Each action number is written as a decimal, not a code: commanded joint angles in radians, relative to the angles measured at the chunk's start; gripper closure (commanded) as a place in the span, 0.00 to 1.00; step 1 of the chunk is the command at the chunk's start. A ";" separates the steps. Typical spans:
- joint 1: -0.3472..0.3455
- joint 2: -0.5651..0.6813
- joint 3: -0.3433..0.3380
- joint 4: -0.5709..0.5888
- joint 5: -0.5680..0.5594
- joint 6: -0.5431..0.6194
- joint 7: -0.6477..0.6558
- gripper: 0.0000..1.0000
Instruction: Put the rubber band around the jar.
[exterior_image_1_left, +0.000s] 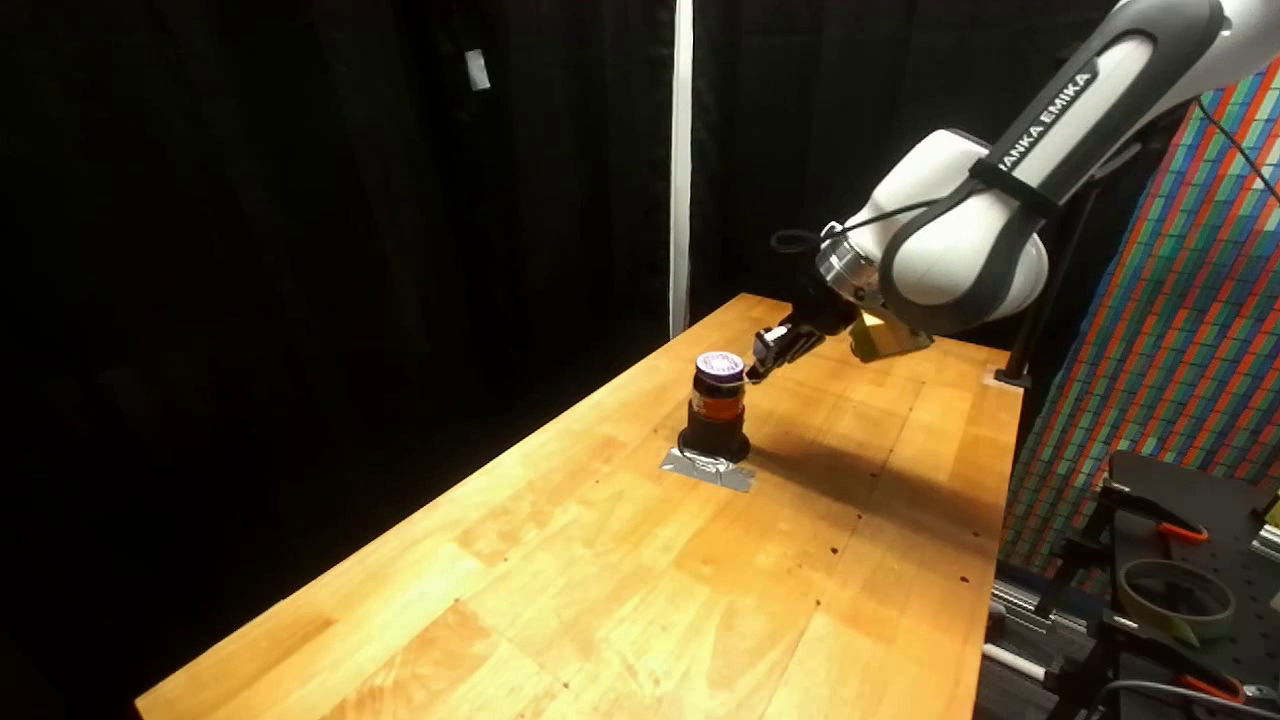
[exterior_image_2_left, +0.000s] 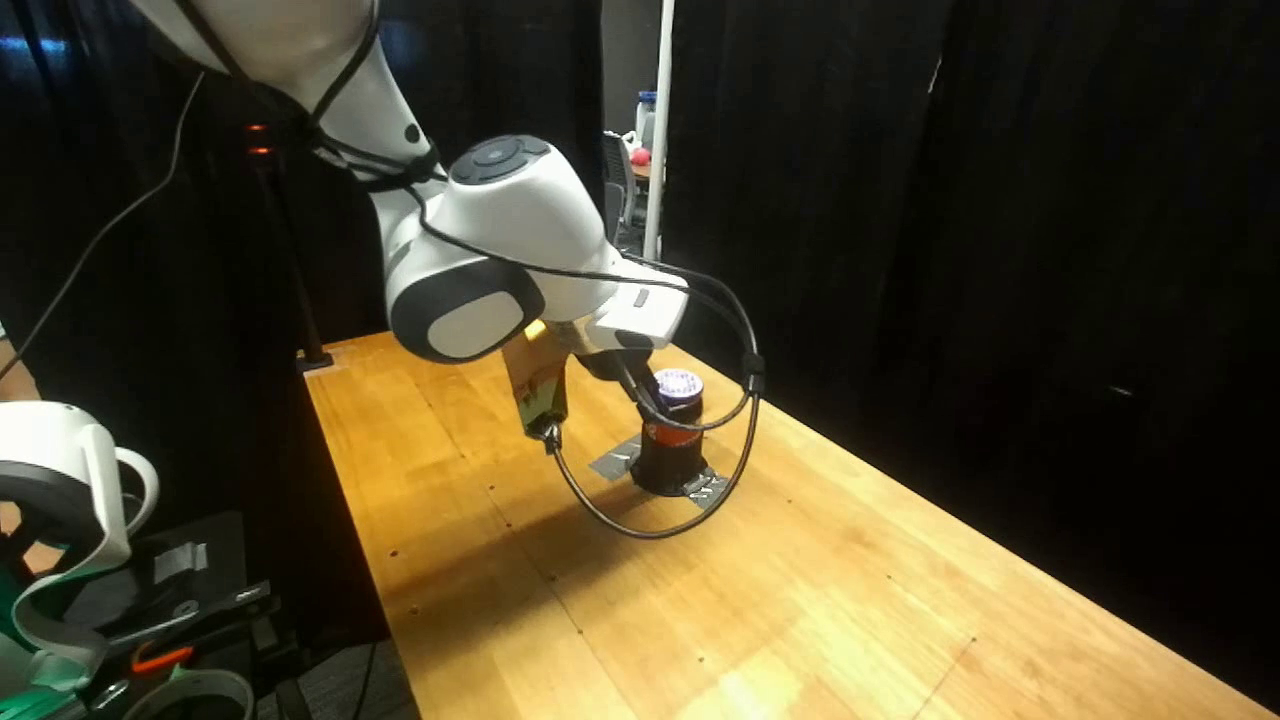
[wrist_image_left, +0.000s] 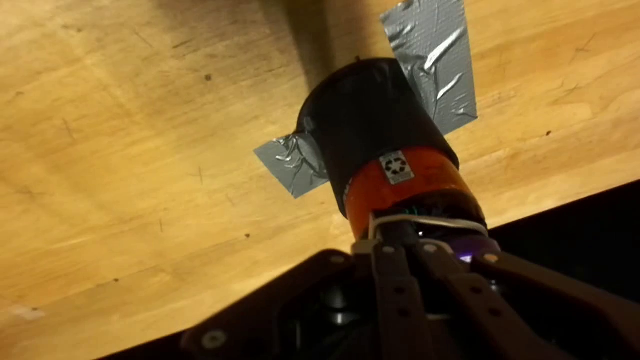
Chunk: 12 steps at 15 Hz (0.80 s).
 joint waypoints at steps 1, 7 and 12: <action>-0.058 0.001 0.095 -0.103 -0.024 0.275 0.026 1.00; -0.013 0.051 0.020 -0.216 -0.177 0.589 0.151 1.00; -0.044 0.064 0.013 -0.223 -0.336 0.561 0.283 0.84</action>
